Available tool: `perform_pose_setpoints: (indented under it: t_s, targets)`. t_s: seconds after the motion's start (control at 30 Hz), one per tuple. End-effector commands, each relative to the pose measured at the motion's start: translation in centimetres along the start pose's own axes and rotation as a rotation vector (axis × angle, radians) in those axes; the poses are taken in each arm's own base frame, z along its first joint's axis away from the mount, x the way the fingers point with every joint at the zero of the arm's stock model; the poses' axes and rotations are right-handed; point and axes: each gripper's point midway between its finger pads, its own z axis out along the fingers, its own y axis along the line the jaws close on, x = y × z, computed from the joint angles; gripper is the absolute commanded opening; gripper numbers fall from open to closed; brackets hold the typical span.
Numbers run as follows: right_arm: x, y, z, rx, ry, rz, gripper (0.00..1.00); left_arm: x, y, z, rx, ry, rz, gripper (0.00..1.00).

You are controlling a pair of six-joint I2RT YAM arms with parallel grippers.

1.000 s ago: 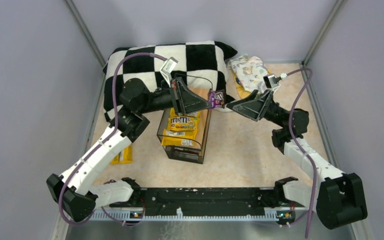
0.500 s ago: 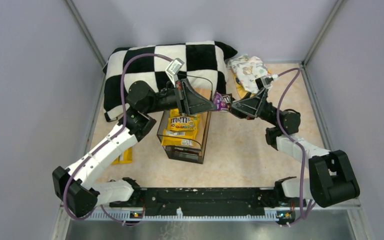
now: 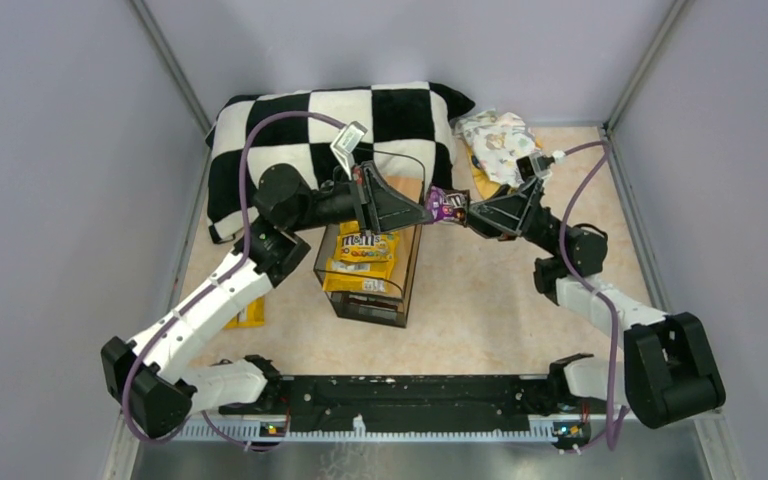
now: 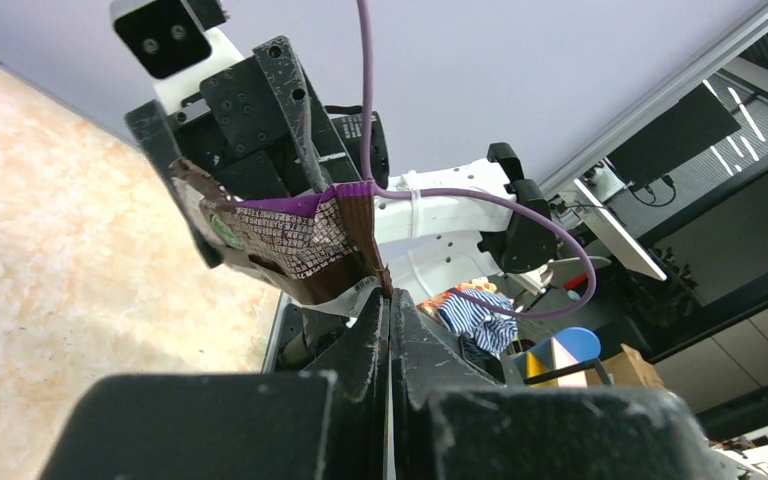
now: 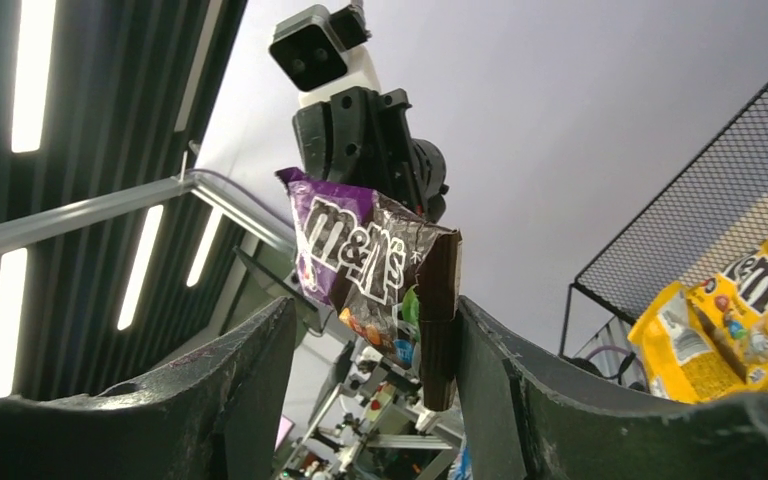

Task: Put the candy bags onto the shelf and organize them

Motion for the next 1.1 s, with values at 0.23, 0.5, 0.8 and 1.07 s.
perform_pose_setpoints:
  t_s: [0.23, 0.5, 0.8, 1.07]
  targets:
    - [2.0, 5.8, -1.0, -0.206, 0.009, -0.174, 0.43, -1.1, 0.1, -0.9, -0.059, -0.059, 0.067, 0.00]
    - [1.4, 5.1, -1.3, -0.190, -0.017, -0.167, 0.26, -1.0, 0.8, -1.4, -0.116, -0.059, 0.084, 0.00]
    - [-0.5, 2.9, -2.4, -0.104, -0.085, -0.178, 0.14, -1.6, 2.1, -2.4, -0.257, -0.062, 0.129, 0.59]
    - [-5.7, -5.5, -8.3, 0.260, -0.265, -0.222, 0.13, -7.6, 6.8, -10.9, -0.927, -0.241, 0.319, 0.98]
